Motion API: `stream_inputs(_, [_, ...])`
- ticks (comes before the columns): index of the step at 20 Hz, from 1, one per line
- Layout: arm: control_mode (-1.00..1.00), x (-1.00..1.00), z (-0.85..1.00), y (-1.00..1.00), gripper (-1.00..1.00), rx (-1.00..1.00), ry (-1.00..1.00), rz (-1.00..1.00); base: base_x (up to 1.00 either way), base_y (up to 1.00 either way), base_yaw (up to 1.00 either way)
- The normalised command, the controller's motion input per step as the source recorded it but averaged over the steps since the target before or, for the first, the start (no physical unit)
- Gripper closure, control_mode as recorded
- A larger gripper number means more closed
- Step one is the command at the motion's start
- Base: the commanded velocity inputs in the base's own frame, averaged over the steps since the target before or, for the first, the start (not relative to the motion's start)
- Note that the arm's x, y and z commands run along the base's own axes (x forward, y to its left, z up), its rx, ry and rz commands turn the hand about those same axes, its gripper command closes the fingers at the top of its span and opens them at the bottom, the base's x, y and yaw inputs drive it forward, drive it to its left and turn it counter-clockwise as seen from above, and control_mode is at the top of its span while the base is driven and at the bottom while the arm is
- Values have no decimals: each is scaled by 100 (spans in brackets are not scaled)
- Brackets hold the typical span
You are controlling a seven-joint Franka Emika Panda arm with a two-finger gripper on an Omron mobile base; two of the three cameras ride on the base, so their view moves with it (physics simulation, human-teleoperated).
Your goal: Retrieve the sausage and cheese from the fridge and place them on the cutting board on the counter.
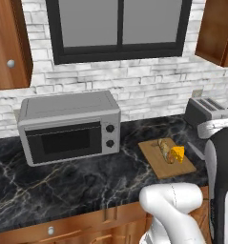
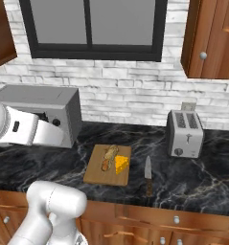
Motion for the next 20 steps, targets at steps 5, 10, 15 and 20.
stream_inputs(5, [-100,-35,4,39,-100,6,-3,9,0,0,0])
stream_inputs(10, [-100,-3,0,32,-100,0,-5,8,0,0,0])
stream_inputs(15, [-100,3,-10,2,-100,0,2,9,0,0,0])
stream_inputs(20, [100,0,0,0,-100,0,0,0,-44,7,7])
